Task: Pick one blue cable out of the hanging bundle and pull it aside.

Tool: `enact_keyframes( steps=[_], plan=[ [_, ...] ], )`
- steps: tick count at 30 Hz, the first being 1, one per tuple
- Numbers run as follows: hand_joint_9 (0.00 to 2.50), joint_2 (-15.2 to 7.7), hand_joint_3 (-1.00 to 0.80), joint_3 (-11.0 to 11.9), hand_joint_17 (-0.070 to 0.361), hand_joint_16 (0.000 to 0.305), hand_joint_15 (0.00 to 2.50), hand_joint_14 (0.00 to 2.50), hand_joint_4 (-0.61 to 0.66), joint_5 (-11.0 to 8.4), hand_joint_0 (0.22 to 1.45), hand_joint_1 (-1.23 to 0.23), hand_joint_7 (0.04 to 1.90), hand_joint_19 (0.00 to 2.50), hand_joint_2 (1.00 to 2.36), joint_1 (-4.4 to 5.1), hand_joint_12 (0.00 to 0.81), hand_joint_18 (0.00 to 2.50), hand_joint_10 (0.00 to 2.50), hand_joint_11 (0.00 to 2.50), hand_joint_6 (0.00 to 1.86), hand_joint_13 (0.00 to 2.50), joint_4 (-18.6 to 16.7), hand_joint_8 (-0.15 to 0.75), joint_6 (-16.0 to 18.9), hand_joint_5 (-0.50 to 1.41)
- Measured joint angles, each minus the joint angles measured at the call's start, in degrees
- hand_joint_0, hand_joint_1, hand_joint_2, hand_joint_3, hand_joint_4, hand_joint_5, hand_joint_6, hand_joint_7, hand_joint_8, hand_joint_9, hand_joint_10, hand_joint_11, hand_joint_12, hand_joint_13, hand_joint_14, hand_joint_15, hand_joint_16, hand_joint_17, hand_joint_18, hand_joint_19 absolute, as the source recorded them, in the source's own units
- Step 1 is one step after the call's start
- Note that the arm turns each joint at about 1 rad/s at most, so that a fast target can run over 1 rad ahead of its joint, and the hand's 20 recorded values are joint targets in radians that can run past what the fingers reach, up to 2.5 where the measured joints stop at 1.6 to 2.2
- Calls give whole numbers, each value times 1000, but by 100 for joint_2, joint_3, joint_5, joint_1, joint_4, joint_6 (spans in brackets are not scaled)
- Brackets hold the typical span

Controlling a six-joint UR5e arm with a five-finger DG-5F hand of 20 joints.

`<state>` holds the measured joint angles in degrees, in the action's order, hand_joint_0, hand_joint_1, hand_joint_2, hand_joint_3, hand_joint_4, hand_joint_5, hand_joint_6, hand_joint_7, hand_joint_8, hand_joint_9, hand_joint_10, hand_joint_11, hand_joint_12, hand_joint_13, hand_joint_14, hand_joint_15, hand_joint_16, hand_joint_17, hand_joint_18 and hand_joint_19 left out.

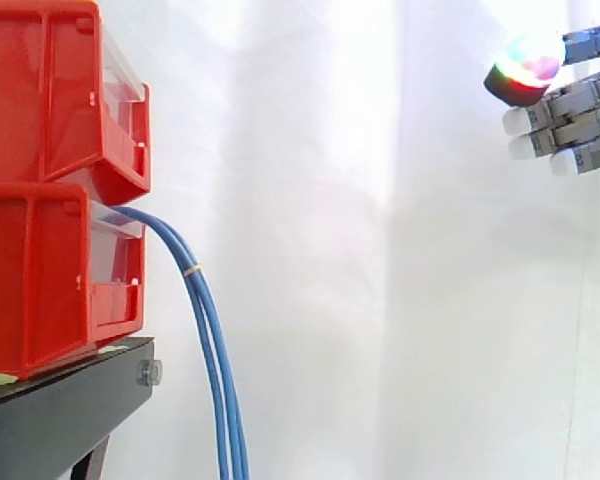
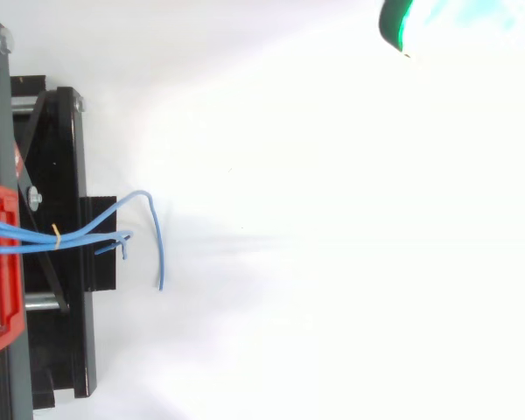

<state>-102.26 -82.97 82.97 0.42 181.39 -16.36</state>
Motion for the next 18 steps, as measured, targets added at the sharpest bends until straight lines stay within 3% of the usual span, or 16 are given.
enact_keyframes(
  steps=[3, 6, 13, 18],
  plan=[
    [241, -2, -500, 0, 86, 38, 2, 0, 76, -105, 470, -513, 599, 133, 1000, -1, 222, 0, 0, 0, 501, 68, 5, 155, -16, -252],
    [272, -1, -500, 0, 86, 38, 1, 0, 80, -340, 472, -514, 600, 133, 1000, -3, 221, 0, 0, 0, 501, 72, 5, 160, -65, -250],
    [283, -3, -500, 0, 86, 38, 0, 0, 86, -1364, 475, -514, 602, 140, 1000, 27, 222, 0, 0, 0, 501, 76, -28, 161, -400, -248],
    [286, -4, -500, 0, 86, 38, 3, 0, 88, -2097, 475, -514, 604, 147, 1000, 88, 223, 0, 0, 0, 501, 79, -259, 163, -844, -248]
  ],
)
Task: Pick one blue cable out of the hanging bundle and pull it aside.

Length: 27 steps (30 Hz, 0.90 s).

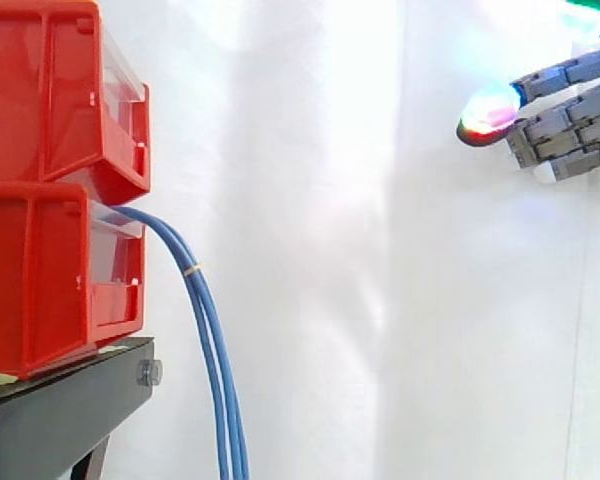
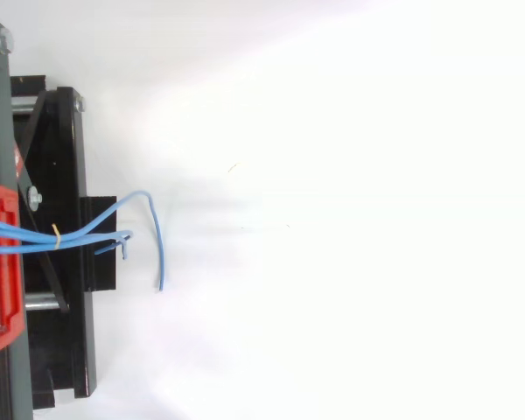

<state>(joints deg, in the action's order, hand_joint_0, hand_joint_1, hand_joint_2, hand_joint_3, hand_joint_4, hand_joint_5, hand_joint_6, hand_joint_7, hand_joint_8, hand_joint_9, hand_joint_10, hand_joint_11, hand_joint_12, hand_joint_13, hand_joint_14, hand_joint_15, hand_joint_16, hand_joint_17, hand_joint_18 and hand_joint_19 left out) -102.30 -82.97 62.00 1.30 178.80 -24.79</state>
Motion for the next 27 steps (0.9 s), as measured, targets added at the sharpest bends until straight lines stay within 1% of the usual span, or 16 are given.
enact_keyframes(
  steps=[1, 4, 8, 16, 20, 22, 24, 27],
  plan=[
    [286, 0, -500, 0, 86, 38, 4, 0, 88, -163, 475, -514, 604, 148, 1000, 14, 223, 0, 0, 0, 501, 79, -89, 163, -146, -248],
    [287, 0, -500, -1, 87, 38, 3, 0, 89, -386, 475, -513, 604, 148, 1000, 44, 224, 0, 0, 0, 501, 80, -258, 163, -418, -248],
    [288, 0, -500, 0, 87, 38, 11, 0, 89, -462, 476, -513, 606, 147, 1000, 76, 225, 0, 0, 0, 501, 85, -336, 164, -576, -248],
    [290, -7, -500, -1, 86, 38, 9, 0, 89, -480, 476, -513, 607, 146, 1000, 143, 225, 0, 0, 0, 501, 85, -316, 164, -666, -248],
    [294, -19, -500, -4, 86, 38, 9, 0, 92, -468, 476, -513, 604, 146, 1000, 200, 225, 0, 0, 0, 501, 87, -302, 165, -674, -247],
    [296, -73, -500, -5, 87, 39, 7, 0, 91, -454, 476, -513, 604, 153, 1000, 228, 225, 0, 0, 0, 501, 89, -294, 165, -662, -247],
    [295, -165, -500, -5, 87, 39, 6, 0, 91, -401, 476, -514, 607, 154, 1000, 252, 226, 0, 0, 0, 501, 90, -285, 163, -616, -248],
    [296, -346, -500, -6, 87, 39, 11, 0, 91, -188, 476, -514, 604, 152, 1000, 283, 227, 0, 0, 0, 501, 90, -283, 166, -425, -248]
  ],
)
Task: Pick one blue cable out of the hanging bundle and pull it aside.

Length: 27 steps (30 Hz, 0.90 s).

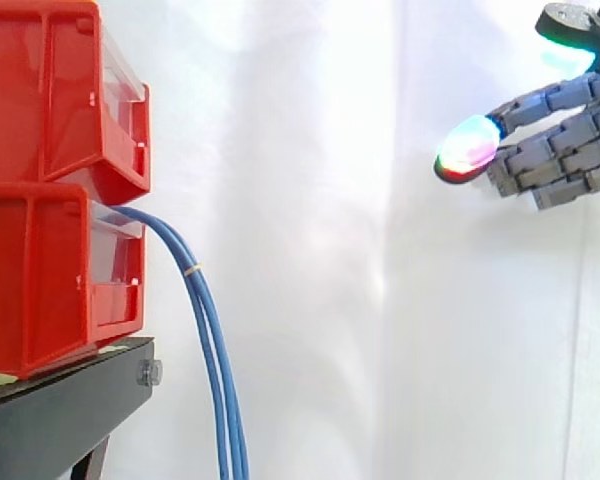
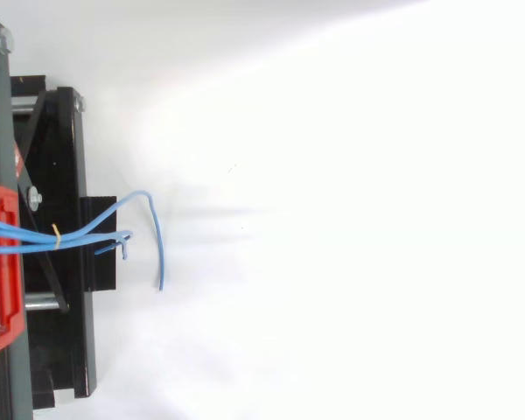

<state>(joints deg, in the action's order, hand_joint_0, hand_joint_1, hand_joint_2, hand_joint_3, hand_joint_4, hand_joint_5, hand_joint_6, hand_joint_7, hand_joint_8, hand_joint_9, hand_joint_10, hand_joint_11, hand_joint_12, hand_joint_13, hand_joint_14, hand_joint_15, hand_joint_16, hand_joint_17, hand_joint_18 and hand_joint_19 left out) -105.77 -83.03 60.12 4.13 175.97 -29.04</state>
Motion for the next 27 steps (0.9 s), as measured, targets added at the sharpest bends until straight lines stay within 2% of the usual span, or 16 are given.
enact_keyframes(
  steps=[7, 11, 16, 22, 27],
  plan=[
    [300, -200, -500, -1, 87, 39, 9, 0, 92, 601, 476, -514, 605, 154, 1000, 77, 227, 0, 0, 0, 501, 95, 1, 167, 552, -247],
    [304, -329, -500, -1, 87, 39, 12, 0, 93, 732, 476, -513, 604, 153, 1000, 118, 227, 0, 0, 0, 501, 96, 3, 169, 618, -247],
    [307, -626, -500, -2, 87, 39, 14, 0, 95, 914, 479, -514, 611, 159, 1000, 130, 226, 0, 0, 0, 501, 104, -57, 167, 703, -247],
    [342, -928, -500, -2, 88, 39, 39, 1, 104, 1173, 482, -529, 621, 194, 1000, 127, 231, 15, 0, 0, 501, 149, -337, 175, 954, -245],
    [394, -997, -500, -57, 87, 39, 63, 2, 119, 1218, 490, -541, 627, 202, 1000, 143, 231, 76, 0, 15, 501, 198, -624, 182, 1009, -240]
  ],
)
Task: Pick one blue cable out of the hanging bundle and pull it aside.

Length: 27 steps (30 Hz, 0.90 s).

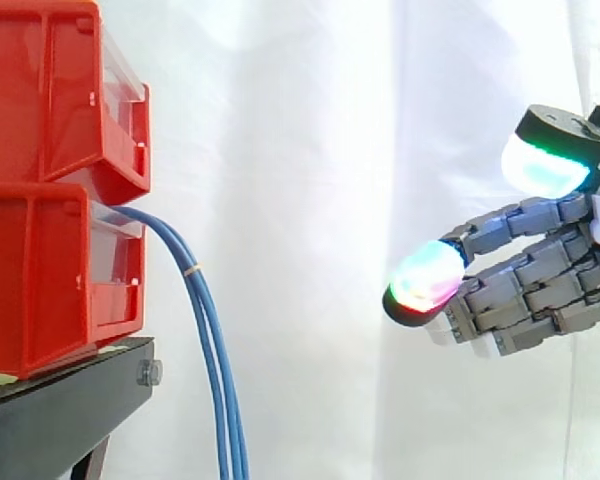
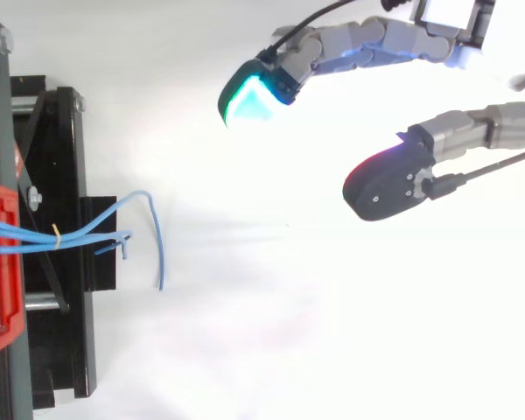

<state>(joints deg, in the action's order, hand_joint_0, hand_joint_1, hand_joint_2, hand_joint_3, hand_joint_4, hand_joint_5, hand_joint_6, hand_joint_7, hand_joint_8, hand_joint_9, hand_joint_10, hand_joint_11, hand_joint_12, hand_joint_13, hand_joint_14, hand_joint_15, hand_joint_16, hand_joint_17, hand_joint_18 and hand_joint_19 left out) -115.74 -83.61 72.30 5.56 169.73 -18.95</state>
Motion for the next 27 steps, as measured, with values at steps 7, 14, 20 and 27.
enact_keyframes(
  steps=[7, 14, 20, 27],
  plan=[
    [425, -5, -500, -369, 86, 38, 68, 2, 128, -106, 495, -543, 634, 217, 1000, 82, 231, 100, 0, 26, 501, 222, -875, 186, -37, -235],
    [438, -170, -500, -436, 86, 38, 74, 2, 133, -323, 497, -541, 637, 213, 1000, 185, 233, 102, 1, 37, 501, 228, -1050, 186, 76, -232],
    [456, -539, -500, -435, 86, 38, 80, 3, 148, -539, 498, -537, 645, 224, 1000, 251, 233, 111, 0, 42, 501, 234, -1263, 192, 421, -224],
    [466, -607, -500, -436, 86, 38, 79, 1, 166, -1156, 499, -536, 657, 227, 1000, 313, 234, 117, 2, 51, 501, 239, -1601, 197, 373, -214]
  ],
)
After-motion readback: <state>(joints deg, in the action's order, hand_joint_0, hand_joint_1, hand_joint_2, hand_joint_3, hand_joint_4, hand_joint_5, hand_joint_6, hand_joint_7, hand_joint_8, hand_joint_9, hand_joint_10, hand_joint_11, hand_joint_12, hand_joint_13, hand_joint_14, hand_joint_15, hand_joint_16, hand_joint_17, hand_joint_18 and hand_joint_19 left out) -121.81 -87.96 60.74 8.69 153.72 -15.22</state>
